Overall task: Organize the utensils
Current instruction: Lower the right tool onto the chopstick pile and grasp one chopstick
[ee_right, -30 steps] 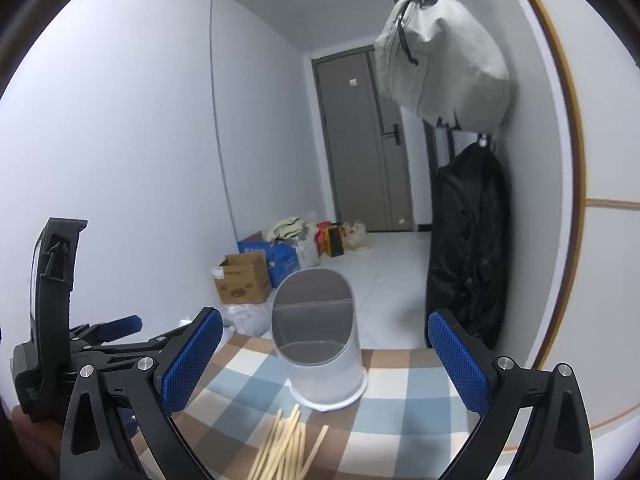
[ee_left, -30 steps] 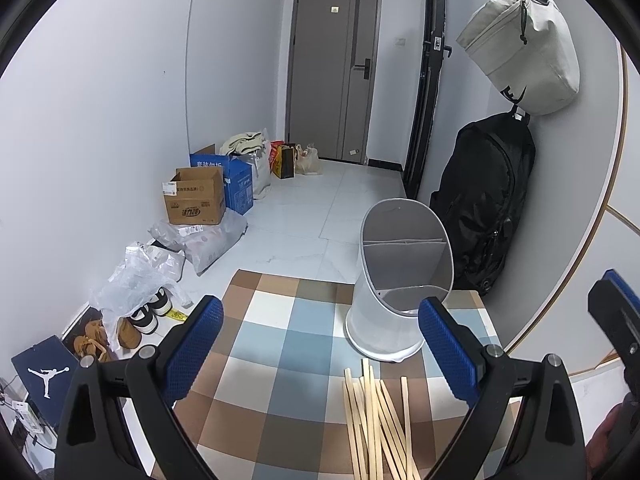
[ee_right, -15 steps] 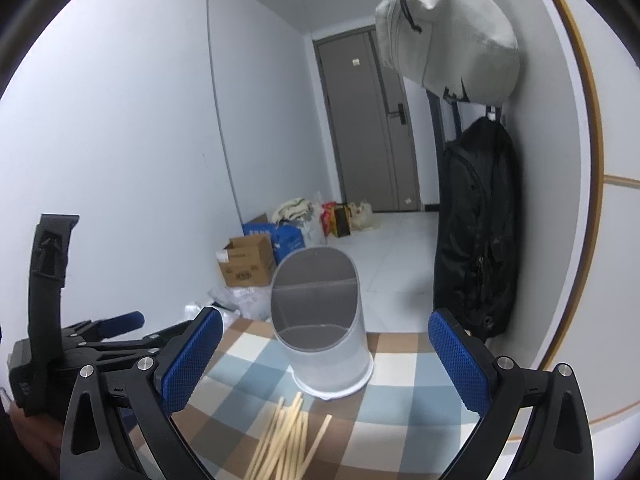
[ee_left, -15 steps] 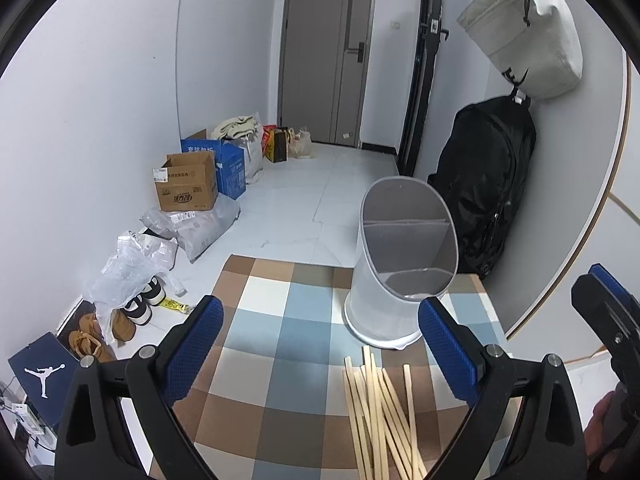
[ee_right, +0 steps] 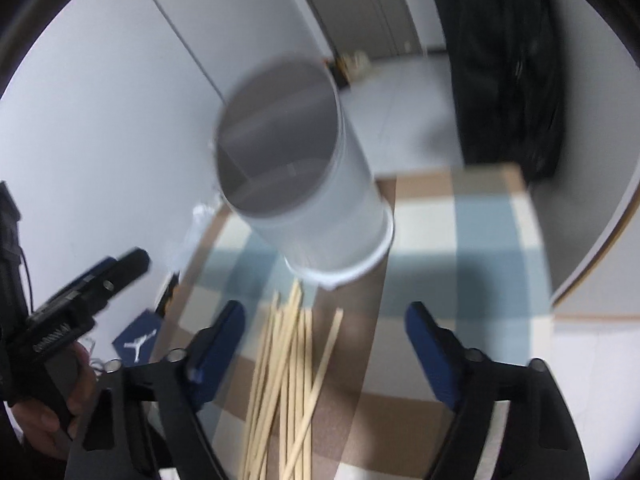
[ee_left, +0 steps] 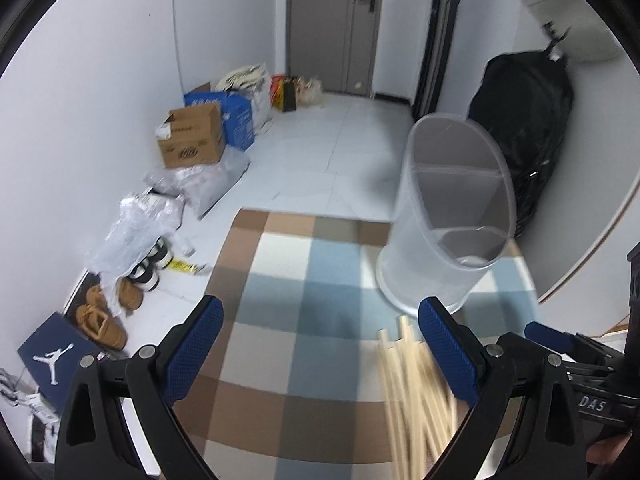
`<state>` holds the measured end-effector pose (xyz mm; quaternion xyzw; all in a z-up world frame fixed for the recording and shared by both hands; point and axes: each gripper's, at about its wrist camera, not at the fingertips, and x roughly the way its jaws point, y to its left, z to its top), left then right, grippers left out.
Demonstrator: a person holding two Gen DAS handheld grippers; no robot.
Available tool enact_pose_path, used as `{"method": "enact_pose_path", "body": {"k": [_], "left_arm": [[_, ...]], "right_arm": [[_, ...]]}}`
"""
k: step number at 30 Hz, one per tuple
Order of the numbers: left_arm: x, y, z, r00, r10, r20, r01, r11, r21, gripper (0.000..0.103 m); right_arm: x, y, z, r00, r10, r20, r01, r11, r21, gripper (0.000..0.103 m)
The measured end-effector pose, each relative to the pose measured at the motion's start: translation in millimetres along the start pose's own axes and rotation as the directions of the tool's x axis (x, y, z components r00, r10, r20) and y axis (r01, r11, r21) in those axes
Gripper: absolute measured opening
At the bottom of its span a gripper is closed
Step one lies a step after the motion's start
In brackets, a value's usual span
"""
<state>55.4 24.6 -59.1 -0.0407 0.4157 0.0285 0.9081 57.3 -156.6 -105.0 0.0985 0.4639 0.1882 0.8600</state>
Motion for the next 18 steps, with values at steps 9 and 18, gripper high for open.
{"method": "enact_pose_path", "body": {"k": [9, 18], "left_arm": [[34.8, 20.8, -11.7, 0.978, 0.089, -0.189, -0.092, 0.996, -0.005, 0.096], [39.8, 36.1, -15.9, 0.972, 0.077, -0.223, -0.083, 0.996, -0.019, 0.095]], "right_arm": [[50.1, -6.9, -9.5, 0.981, -0.042, -0.188, 0.048, 0.999, 0.026, 0.052], [77.2, 24.5, -12.1, 0.948, -0.244, -0.203, 0.223, 0.967, -0.119, 0.038]]}}
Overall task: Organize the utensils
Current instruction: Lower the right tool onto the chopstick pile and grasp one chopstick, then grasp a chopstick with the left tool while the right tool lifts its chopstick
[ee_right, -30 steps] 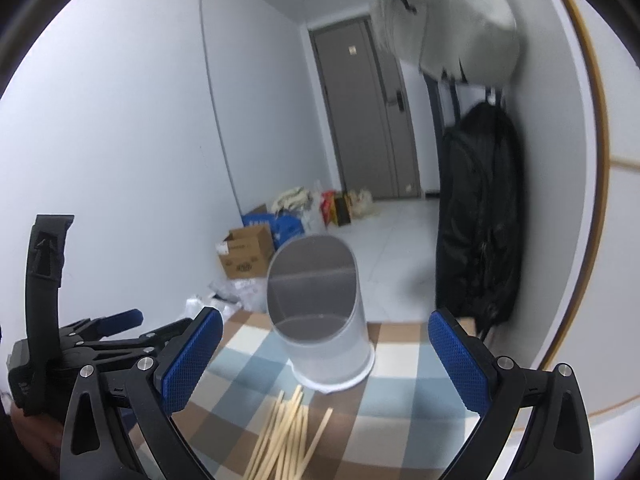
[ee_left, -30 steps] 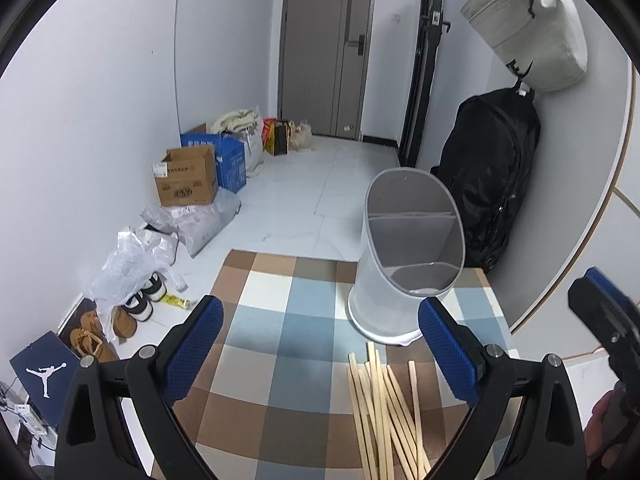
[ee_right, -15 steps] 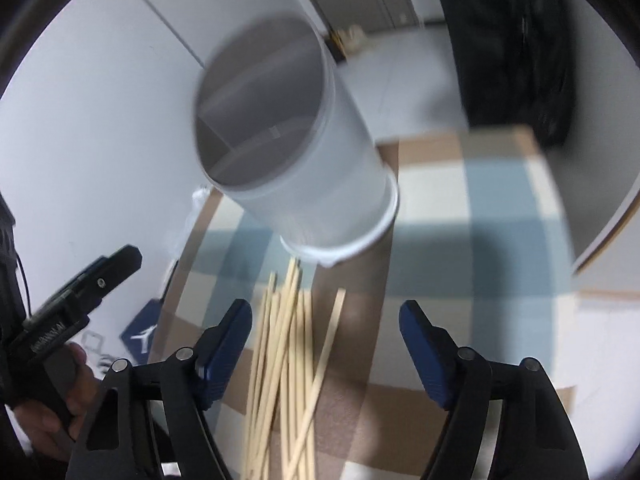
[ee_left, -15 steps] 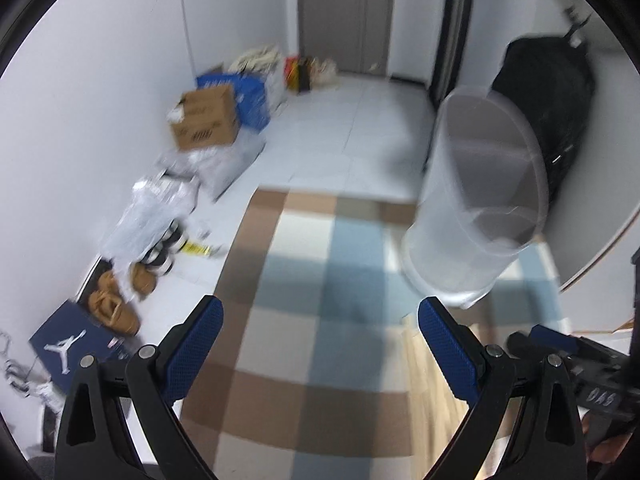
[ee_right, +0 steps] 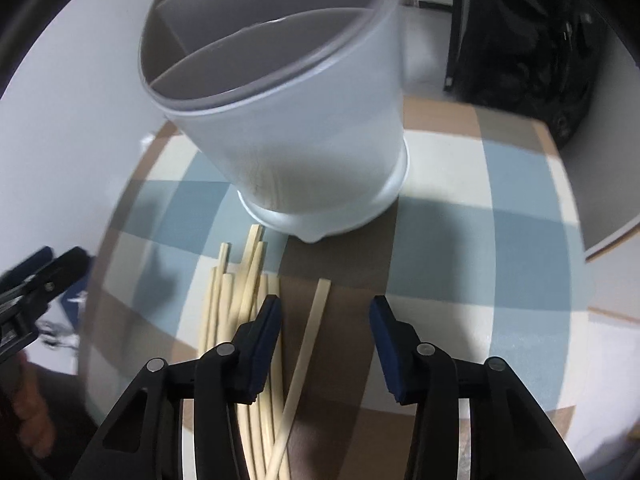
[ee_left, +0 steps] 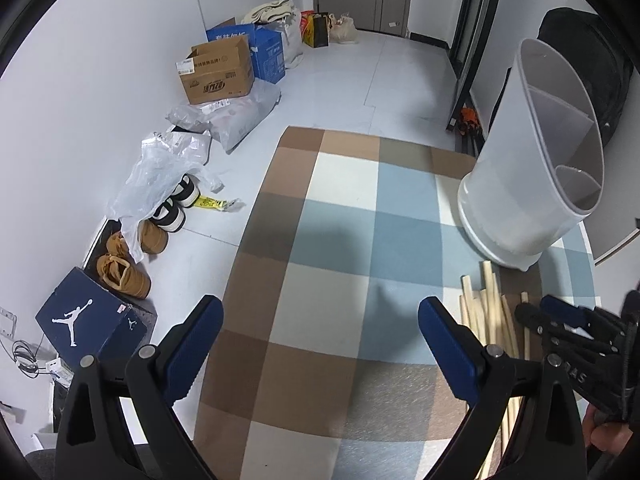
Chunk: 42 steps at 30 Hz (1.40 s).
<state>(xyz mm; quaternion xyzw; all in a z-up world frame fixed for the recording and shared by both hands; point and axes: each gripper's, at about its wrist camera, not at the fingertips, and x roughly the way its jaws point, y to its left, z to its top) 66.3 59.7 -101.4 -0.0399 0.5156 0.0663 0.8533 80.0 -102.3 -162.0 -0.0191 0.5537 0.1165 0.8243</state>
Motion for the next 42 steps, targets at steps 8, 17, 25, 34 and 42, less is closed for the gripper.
{"method": "enact_pose_path", "body": {"k": [8, 17, 25, 34, 42], "left_arm": [[15.1, 2.4, -9.7, 0.995, -0.051, -0.081, 0.051, 0.999, 0.006, 0.095], [19.3, -28.6, -28.8, 0.973, -0.148, -0.178, 0.163, 0.984, 0.073, 0.095], [25.9, -44.8, -38.9, 0.966, -0.133, -0.22, 0.16, 0.981, 0.112, 0.095], [24.4, -52.3, -39.9, 0.972, -0.11, -0.205, 0.136, 0.984, 0.118, 0.095], [23.2, -58.0, -43.1, 0.976, -0.061, -0.211, 0.093, 0.985, 0.145, 0.092]], "right_arm": [[4.0, 12.6, -5.9, 0.993, -0.117, -0.005, 0.116, 0.991, -0.064, 0.009], [-20.9, -31.3, -20.6, 0.999, 0.022, 0.036, -0.026, 0.994, 0.106, 0.006], [-56.1, -55.2, -10.6, 0.983, 0.129, 0.131, -0.155, 0.966, 0.209, 0.006], [-105.2, -68.0, -7.3, 0.946, 0.205, 0.251, -0.266, 0.934, 0.239, 0.006], [-108.2, -80.5, -21.0, 0.928, 0.235, 0.288, -0.307, 0.923, 0.234, 0.006]]}}
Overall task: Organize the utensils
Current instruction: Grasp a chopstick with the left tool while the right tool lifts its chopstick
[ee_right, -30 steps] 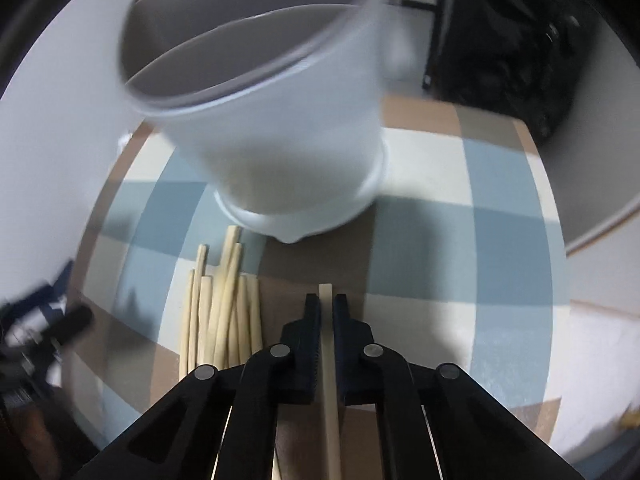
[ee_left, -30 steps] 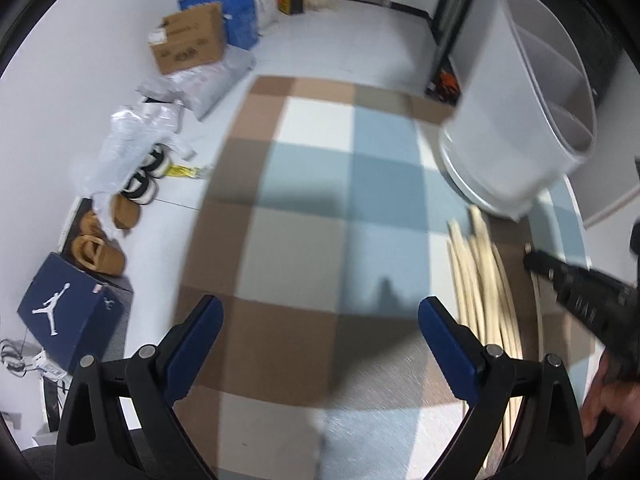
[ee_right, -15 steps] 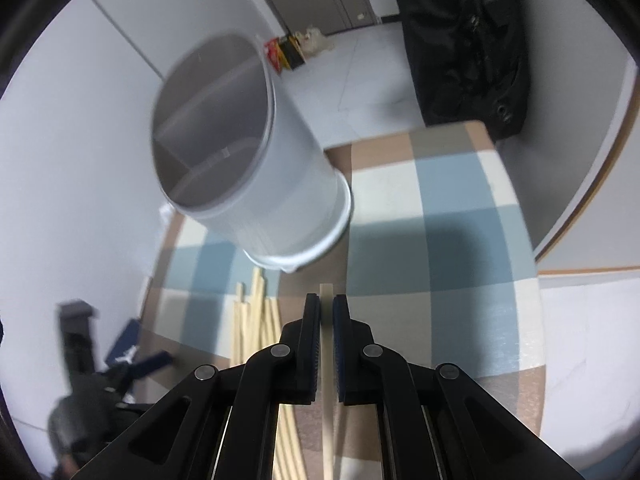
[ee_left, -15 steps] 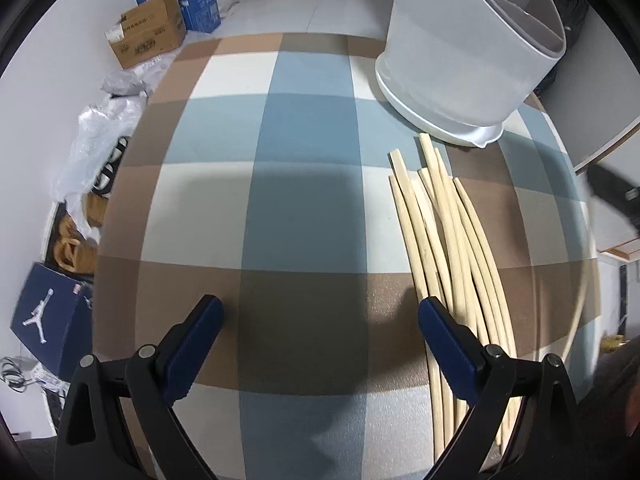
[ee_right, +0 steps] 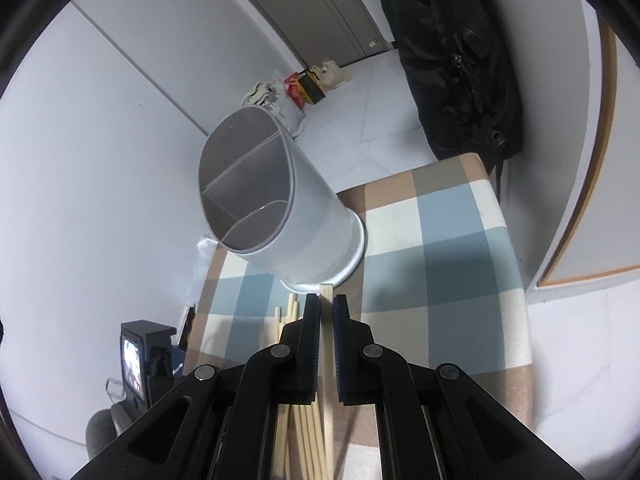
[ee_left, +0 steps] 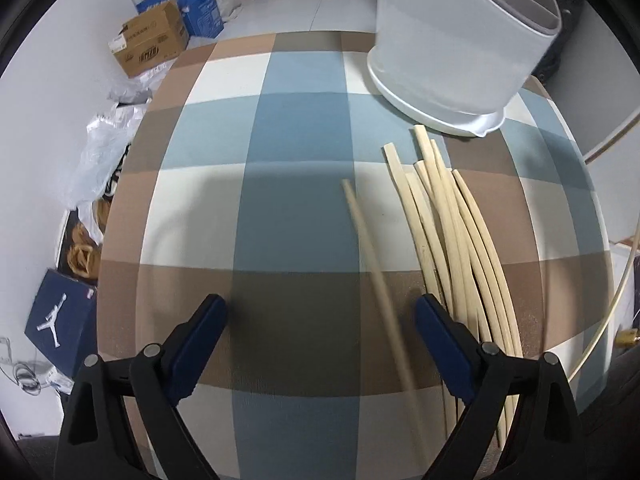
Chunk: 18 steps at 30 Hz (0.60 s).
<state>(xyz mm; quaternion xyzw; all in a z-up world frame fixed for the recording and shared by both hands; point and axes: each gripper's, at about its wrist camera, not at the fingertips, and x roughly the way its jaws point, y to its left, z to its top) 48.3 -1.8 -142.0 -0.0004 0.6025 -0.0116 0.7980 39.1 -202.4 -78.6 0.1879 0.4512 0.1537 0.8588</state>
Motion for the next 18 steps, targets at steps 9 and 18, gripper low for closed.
{"method": "enact_pose_path", "body": {"k": [9, 18], "left_arm": [[1.9, 12.1, 11.0, 1.0, -0.007, -0.01, 0.006, 1.0, -0.001, 0.072], [8.0, 18.9, 31.7, 1.0, -0.002, -0.023, 0.002, 1.0, -0.022, 0.029]], "right_arm": [[-10.3, -9.7, 2.5, 0.998, 0.043, 0.036, -0.044, 0.999, 0.017, 0.006], [-13.1, -11.4, 4.1, 0.994, 0.094, 0.047, -0.096, 0.995, 0.035, 0.006]]}}
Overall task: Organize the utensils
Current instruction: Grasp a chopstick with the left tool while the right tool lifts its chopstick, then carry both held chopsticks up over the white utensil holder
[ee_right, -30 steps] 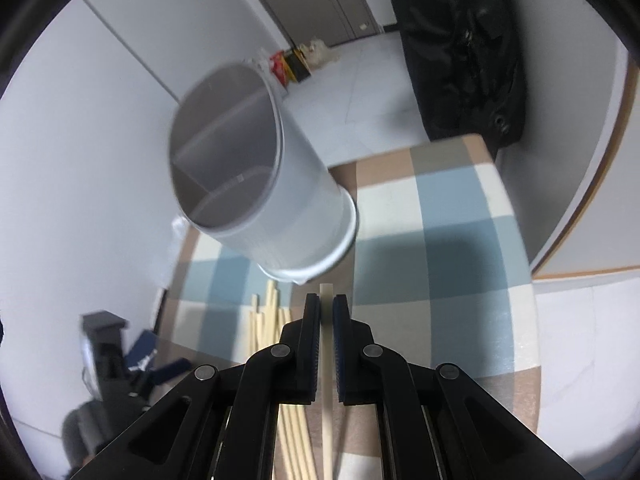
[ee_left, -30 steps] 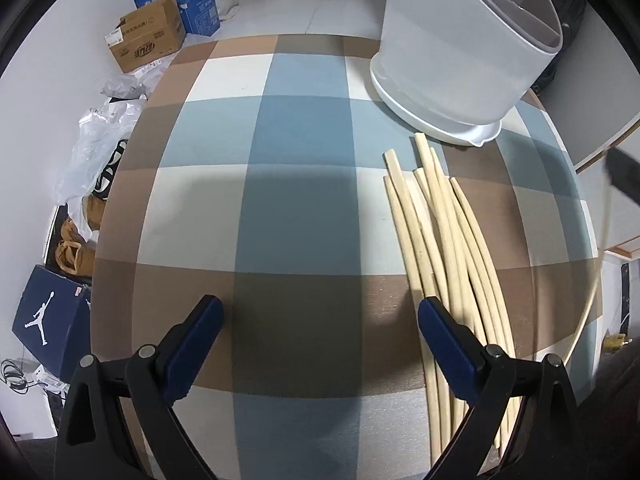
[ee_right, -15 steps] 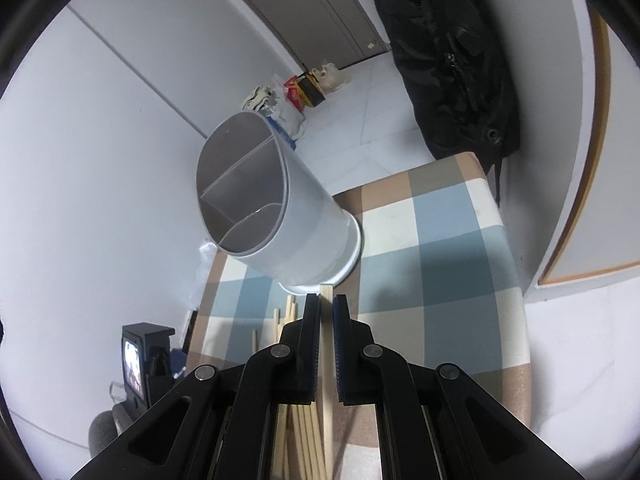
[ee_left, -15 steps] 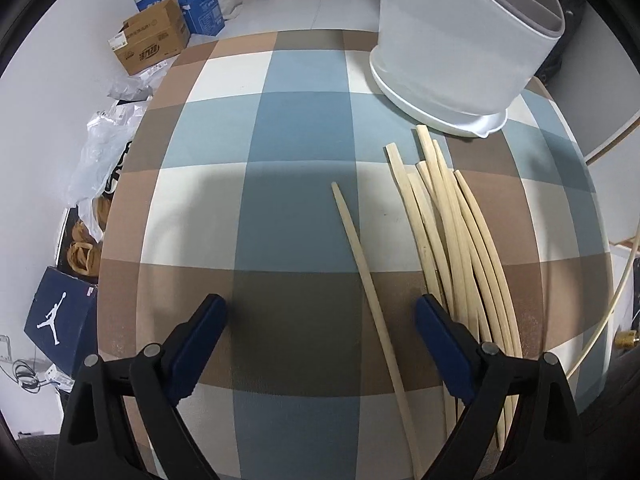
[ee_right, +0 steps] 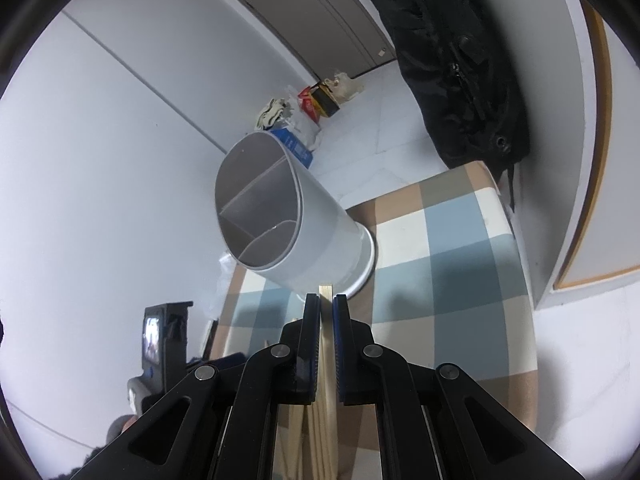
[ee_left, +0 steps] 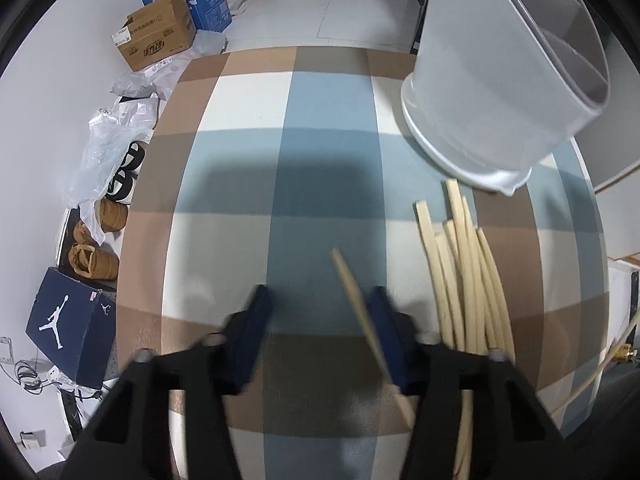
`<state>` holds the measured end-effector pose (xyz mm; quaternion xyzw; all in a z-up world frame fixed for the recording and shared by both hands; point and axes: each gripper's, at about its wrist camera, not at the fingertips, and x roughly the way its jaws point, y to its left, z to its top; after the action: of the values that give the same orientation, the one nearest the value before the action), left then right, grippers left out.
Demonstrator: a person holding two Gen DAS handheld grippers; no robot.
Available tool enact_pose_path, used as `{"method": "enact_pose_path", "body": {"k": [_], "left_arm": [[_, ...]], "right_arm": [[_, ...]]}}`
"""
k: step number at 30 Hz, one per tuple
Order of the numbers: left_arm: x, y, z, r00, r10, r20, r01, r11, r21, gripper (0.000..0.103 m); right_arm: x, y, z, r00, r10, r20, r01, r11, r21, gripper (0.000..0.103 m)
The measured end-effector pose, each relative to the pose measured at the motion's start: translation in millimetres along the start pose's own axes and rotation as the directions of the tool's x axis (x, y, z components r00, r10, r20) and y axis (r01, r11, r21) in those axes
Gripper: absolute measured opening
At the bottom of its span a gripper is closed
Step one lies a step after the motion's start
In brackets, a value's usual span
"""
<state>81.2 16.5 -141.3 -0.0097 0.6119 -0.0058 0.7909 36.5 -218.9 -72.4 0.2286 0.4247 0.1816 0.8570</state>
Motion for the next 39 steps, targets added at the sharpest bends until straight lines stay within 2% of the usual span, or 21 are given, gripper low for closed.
{"method": "enact_pose_path", "body": {"k": [1, 2, 7, 9, 13, 15, 19, 22, 24, 31, 39], "left_arm": [[-0.3, 0.1, 1.1, 1.0, -0.004, -0.002, 0.004, 1.0, 0.003, 0.013], [0.5, -2.0, 3.0, 1.0, -0.013, -0.008, 0.013, 1.0, 0.011, 0.005], [-0.2, 2.6, 4.8, 0.998, -0.059, -0.006, 0.059, 0.998, -0.022, 0.001], [-4.1, 6.3, 2.9, 0.996, -0.084, 0.019, 0.085, 0.995, -0.048, 0.001], [-28.4, 11.1, -4.5, 0.986, -0.11, 0.126, 0.12, 0.99, -0.074, 0.001], [-47.7, 13.7, -9.5, 0.973, -0.119, 0.199, 0.137, 0.988, -0.077, 0.001], [-75.4, 15.7, -14.7, 0.946, -0.141, 0.291, 0.172, 0.981, -0.084, 0.001], [-101.9, 16.1, -19.1, 0.91, -0.155, 0.384, 0.199, 0.977, -0.077, 0.001], [-111.9, 15.6, -17.6, 0.893, -0.159, 0.421, 0.203, 0.977, -0.062, 0.001], [-130.8, 19.7, -15.8, 0.856, -0.168, 0.488, 0.204, 0.979, -0.02, 0.001], [-162.7, 17.6, -15.6, 0.814, -0.219, 0.538, 0.235, 0.971, 0.04, 0.001]], "right_arm": [[0.1, -1.7, 0.4, 1.0, 0.006, -0.001, -0.006, 1.0, 0.009, 0.006], [0.4, -3.0, 0.8, 1.0, 0.008, -0.002, -0.008, 1.0, 0.015, 0.006], [-0.8, -4.5, 2.7, 1.0, 0.008, 0.004, -0.009, 1.0, 0.016, 0.006], [-1.5, -4.3, 2.3, 1.0, 0.011, 0.007, -0.011, 1.0, 0.012, 0.006], [-5.5, -1.0, 0.3, 1.0, 0.013, 0.021, -0.013, 1.0, -0.007, 0.006], [-8.7, 2.7, -0.4, 0.999, 0.019, 0.038, -0.018, 1.0, -0.023, 0.006], [-16.7, 12.6, -1.7, 0.997, 0.032, 0.076, -0.027, 0.998, -0.058, 0.006], [-24.1, 21.6, -1.9, 0.994, 0.045, 0.102, -0.036, 0.996, -0.085, 0.006], [-29.9, 29.0, -2.9, 0.991, 0.054, 0.126, -0.04, 0.993, -0.112, 0.006], [-39.7, 55.2, -7.6, 0.986, 0.053, 0.155, -0.022, 0.981, -0.195, 0.006], [-53.6, 79.2, -1.4, 0.98, 0.059, 0.193, -0.011, 0.97, -0.243, 0.006]]}}
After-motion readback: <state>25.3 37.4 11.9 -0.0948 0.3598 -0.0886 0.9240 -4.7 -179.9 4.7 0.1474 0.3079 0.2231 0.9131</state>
